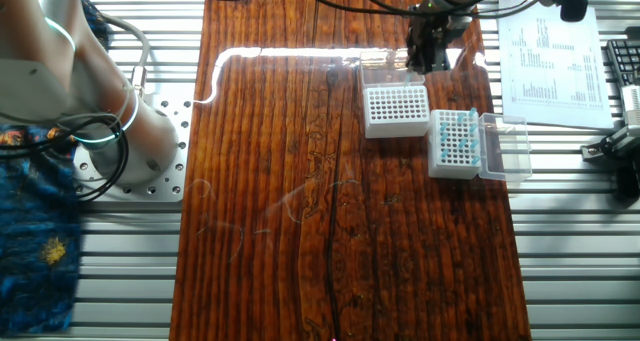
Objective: Transfer all medium pipette tips from one holder to another
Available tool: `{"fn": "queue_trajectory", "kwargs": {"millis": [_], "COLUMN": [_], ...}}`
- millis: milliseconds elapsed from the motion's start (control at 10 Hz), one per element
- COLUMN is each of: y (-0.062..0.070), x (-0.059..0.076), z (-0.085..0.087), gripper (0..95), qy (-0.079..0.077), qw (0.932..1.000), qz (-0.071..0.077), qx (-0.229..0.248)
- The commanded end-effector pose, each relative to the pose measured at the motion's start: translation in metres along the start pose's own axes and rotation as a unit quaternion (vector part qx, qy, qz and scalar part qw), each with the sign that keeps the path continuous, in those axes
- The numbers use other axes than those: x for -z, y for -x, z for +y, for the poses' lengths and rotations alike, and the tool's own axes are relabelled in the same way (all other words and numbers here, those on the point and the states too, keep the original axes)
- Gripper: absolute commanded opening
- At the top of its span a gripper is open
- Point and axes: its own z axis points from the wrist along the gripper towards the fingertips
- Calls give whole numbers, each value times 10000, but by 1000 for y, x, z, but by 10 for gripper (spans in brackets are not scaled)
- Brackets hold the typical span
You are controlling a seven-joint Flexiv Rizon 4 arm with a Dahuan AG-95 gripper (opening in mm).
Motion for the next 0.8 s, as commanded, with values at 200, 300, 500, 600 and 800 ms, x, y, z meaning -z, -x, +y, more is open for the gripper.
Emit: {"fn": "queue_trajectory", "kwargs": {"millis": [200,300,500,600,800], "y": [0,0,0,0,0], "x": [0,0,0,0,0], "z": [0,0,0,0,0], "gripper": [0,0,0,0,0], "qy": [-4,-8,-67,-114,-97], "qw": [10000,9999,9998,9995,9996], "qz": [-35,-28,-95,-199,-162], "qx": [-71,-113,-143,-200,-214]}}
